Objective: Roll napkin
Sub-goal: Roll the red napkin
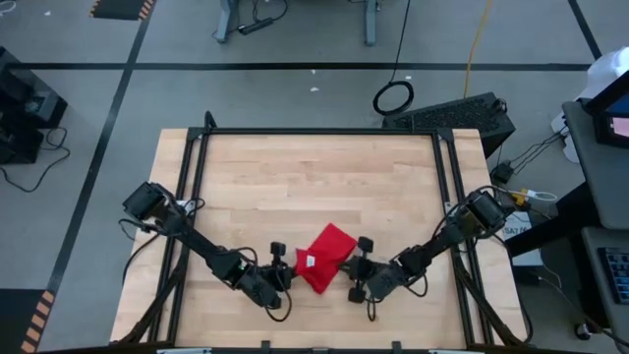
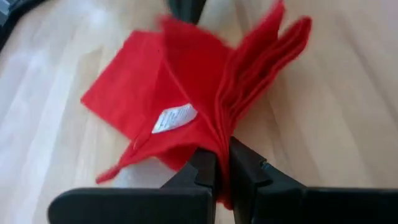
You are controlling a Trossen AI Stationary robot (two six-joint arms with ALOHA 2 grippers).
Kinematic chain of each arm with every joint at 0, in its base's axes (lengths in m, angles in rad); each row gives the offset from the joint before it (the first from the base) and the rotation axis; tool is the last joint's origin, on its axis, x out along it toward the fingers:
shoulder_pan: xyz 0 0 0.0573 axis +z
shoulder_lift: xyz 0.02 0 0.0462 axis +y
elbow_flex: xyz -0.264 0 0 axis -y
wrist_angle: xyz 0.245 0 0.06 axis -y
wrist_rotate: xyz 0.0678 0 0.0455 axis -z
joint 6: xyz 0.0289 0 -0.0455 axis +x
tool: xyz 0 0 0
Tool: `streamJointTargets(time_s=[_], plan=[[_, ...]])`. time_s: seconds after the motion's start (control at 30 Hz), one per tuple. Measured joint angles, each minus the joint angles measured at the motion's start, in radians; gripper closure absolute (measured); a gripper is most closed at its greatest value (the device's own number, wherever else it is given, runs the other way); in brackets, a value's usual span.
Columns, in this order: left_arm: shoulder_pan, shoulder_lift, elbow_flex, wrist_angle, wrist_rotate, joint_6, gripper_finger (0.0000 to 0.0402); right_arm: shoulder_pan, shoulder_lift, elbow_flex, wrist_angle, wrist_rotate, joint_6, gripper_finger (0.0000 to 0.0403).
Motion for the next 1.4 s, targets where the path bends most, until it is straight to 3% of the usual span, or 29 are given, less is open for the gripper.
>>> streamJointTargets(time_s=[0.17, 0.37, 0.47, 0.53, 0.67, 0.73, 0.83, 1.0, 1.13, 1.23, 1.33, 1.4], plan=[[-0.004, 0.015, 0.007, 0.006, 0.0, -0.005, 0.0381, 0.035, 0.0, 0.001, -0.053, -0.007, 0.098, 0.0393], [-0.005, 0.015, 0.007, 0.015, 0.0, 0.017, 0.0381, 0.055, 0.0, 0.0, -0.041, 0.213, 0.058, 0.0394], [-0.005, 0.015, 0.007, 0.02, 0.004, 0.066, 0.0382, 0.02, -0.001, 0.001, 0.034, 0.253, 0.041, 0.0394], [-0.008, 0.015, 0.007, 0.031, 0.006, 0.135, 0.0382, -0.035, -0.002, 0.001, 0.052, 0.178, 0.067, 0.0395], [-0.008, 0.015, 0.007, 0.062, 0.029, 0.293, 0.0382, -0.151, -0.002, 0.006, 0.045, -0.166, 0.132, 0.0402], [-0.003, 0.015, 0.007, 0.057, 0.042, 0.359, 0.0382, -0.181, -0.002, 0.006, 0.017, -0.242, 0.156, 0.0401], [0.006, 0.015, 0.007, 0.04, 0.005, 0.434, 0.0382, -0.203, -0.002, 0.006, 0.009, -0.227, 0.067, 0.0399], [0.046, 0.014, 0.007, 0.007, -0.188, 0.563, 0.0382, -0.272, -0.037, 0.005, 0.031, -0.184, -0.113, 0.0399], [0.102, 0.011, 0.007, -0.012, -0.217, 0.649, 0.0382, -0.351, -0.144, 0.006, -0.036, -0.183, -0.18, 0.0399], [0.124, 0.011, 0.008, -0.013, -0.106, 0.678, 0.0382, -0.405, -0.226, 0.006, -0.14, -0.234, -0.162, 0.0399], [0.111, 0.011, 0.008, -0.02, 0.107, 0.699, 0.0382, -0.428, -0.241, -0.005, -0.193, -0.384, -0.13, 0.0399], [0.092, 0.011, 0.008, -0.046, 0.179, 0.709, 0.0382, -0.42, -0.218, -0.033, -0.159, -0.468, -0.111, 0.0399]])
